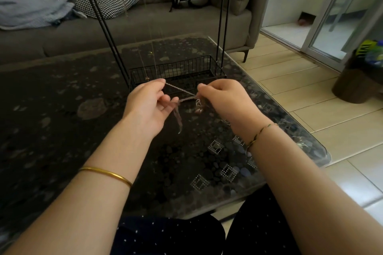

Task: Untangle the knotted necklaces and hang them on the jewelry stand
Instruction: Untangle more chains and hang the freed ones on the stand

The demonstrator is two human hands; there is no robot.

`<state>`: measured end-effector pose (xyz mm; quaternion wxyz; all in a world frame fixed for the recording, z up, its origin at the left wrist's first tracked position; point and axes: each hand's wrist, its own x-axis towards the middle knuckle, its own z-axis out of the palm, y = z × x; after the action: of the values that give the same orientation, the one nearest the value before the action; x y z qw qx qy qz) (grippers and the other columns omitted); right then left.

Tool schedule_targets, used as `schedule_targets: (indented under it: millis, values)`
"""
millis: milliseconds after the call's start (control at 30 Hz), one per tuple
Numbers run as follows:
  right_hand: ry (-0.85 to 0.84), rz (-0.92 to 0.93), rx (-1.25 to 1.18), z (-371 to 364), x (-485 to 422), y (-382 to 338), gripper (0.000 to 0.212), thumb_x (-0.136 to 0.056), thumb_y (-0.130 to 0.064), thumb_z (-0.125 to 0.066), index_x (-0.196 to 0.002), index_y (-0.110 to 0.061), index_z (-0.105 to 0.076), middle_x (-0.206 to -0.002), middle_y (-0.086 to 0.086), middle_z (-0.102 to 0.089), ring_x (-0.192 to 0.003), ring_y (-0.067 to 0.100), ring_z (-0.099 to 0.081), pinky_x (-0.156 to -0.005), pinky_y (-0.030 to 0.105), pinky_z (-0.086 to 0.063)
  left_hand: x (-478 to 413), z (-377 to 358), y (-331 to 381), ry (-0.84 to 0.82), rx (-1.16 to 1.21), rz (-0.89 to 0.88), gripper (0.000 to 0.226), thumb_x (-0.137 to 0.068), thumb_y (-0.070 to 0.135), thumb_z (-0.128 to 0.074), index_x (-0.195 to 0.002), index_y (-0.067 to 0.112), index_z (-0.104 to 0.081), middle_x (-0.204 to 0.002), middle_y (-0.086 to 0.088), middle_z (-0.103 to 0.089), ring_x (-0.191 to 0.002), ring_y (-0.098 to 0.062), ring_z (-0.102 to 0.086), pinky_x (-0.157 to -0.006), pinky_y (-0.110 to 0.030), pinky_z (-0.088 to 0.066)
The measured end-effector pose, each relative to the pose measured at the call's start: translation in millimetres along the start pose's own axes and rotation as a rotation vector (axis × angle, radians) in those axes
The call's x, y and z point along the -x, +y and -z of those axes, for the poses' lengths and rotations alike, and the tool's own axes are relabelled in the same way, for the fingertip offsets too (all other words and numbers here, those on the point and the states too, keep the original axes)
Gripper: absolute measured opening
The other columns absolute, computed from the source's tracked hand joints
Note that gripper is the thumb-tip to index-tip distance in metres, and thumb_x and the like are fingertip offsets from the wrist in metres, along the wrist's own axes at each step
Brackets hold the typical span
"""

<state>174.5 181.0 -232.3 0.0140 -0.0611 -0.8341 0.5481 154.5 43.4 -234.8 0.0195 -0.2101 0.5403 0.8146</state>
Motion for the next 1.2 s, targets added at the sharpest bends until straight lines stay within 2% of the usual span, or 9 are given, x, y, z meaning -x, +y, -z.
schedule_targets:
  millis: [67,167,400,500,633,733,867,1000,1200]
  values:
    - [0.041,-0.051,-0.085,0.1,-2.2,0.6,0.030,-0.097,-0.029,-0.047,-0.082,-0.012,-0.066,-0.058,-0.003,-0.049,-0.052,0.008,-0.043,-0.053,0.023,-0.035,-0.4,2.7,-0.7,0.004,-0.116,-0.041,0.010,-0.095,0.012,-0.053,-0.091,0.015,-0.062,-0.047,0.008,-0.040,-0.045,-0.005,-0.040,-0.069,-0.029,-0.054]
    - [0.079,-0.050,-0.225,-3.6,-3.8,1.9,0.028,-0.099,-0.022,-0.042,-0.081,-0.014,-0.062,-0.061,-0.007,-0.045,-0.055,0.006,-0.039,-0.054,0.021,-0.030,-1.7,4.9,-3.1,0.035,-0.522,-0.205,0.010,-0.095,0.022,-0.054,-0.093,0.018,-0.063,-0.061,0.005,-0.044,-0.054,-0.009,-0.042,-0.065,-0.029,-0.049]
    - [0.146,-0.112,-0.678,3.1,-2.1,-5.3,0.027,-0.101,-0.011,-0.033,-0.089,-0.007,-0.057,-0.057,0.000,-0.045,-0.037,0.006,-0.039,-0.062,0.028,-0.052,-2.2,4.1,-10.9,-0.075,-1.008,-0.361,0.041,-0.099,0.038,-0.042,-0.081,0.013,-0.069,-0.084,-0.001,-0.062,-0.079,-0.011,-0.054,-0.065,-0.025,-0.038]
    - [0.194,-0.147,-0.889,11.1,-2.4,-5.8,0.024,-0.099,-0.006,-0.034,-0.090,-0.006,-0.056,-0.055,0.001,-0.045,-0.038,0.007,-0.037,-0.048,0.024,-0.049,-6.2,11.7,-13.0,-0.073,-1.206,-0.430,0.031,-0.096,0.032,-0.052,-0.083,0.010,-0.070,-0.086,-0.007,-0.066,-0.082,-0.019,-0.059,-0.066,-0.030,-0.041]
    - [0.265,-0.141,-0.842,13.5,-1.9,-3.5,0.022,-0.099,-0.007,-0.035,-0.096,-0.009,-0.056,-0.063,0.005,-0.062,-0.033,0.005,-0.034,-0.039,0.020,-0.036,-8.9,15.2,-14.1,-0.062,-1.410,-0.435,0.013,-0.090,0.027,-0.064,-0.078,0.024,-0.066,-0.092,0.004,-0.064,-0.093,-0.018,-0.058,-0.082,-0.038,-0.049]
    - [0.306,-0.101,-0.721,9.9,0.1,-3.3,0.021,-0.100,-0.008,-0.036,-0.104,-0.009,-0.056,-0.078,0.008,-0.068,-0.035,0.004,-0.034,-0.038,0.020,-0.034,-8.0,12.4,-13.1,-0.018,-1.459,-0.504,0.014,-0.088,0.024,-0.066,-0.074,0.027,-0.064,-0.098,0.003,-0.064,-0.098,-0.020,-0.058,-0.092,-0.048,-0.048]
    - [0.363,-0.018,-0.638,9.6,-2.2,-2.6,0.022,-0.096,-0.003,-0.041,-0.102,-0.012,-0.059,-0.093,0.004,-0.070,-0.037,0.005,-0.038,-0.039,0.019,-0.038,-1.9,4.6,-10.0,-0.091,-1.305,-0.406,0.028,-0.092,0.039,-0.059,-0.073,0.021,-0.070,-0.097,0.004,-0.065,-0.100,-0.016,-0.056,-0.086,-0.034,-0.041]
    - [0.322,0.013,-0.606,11.7,-1.3,-1.9,0.030,-0.090,0.007,-0.038,-0.090,-0.011,-0.062,-0.090,0.006,-0.067,-0.041,0.005,-0.045,-0.046,0.019,-0.046,4.7,5.3,-3.1,-0.228,-1.050,-0.211,0.033,-0.088,0.042,-0.063,-0.066,0.020,-0.074,-0.106,0.001,-0.068,-0.109,-0.016,-0.053,-0.100,-0.034,-0.036]
    - [0.186,-0.001,-0.341,14.3,2.6,0.4,0.022,-0.086,-0.001,-0.052,-0.076,-0.015,-0.065,-0.076,-0.005,-0.061,-0.062,0.004,-0.048,-0.060,0.019,-0.039,9.8,4.2,-3.7,-0.191,-0.933,-0.246,0.027,-0.089,0.035,-0.064,-0.068,0.020,-0.070,-0.087,0.007,-0.065,-0.096,-0.012,-0.056,-0.090,-0.031,-0.039]
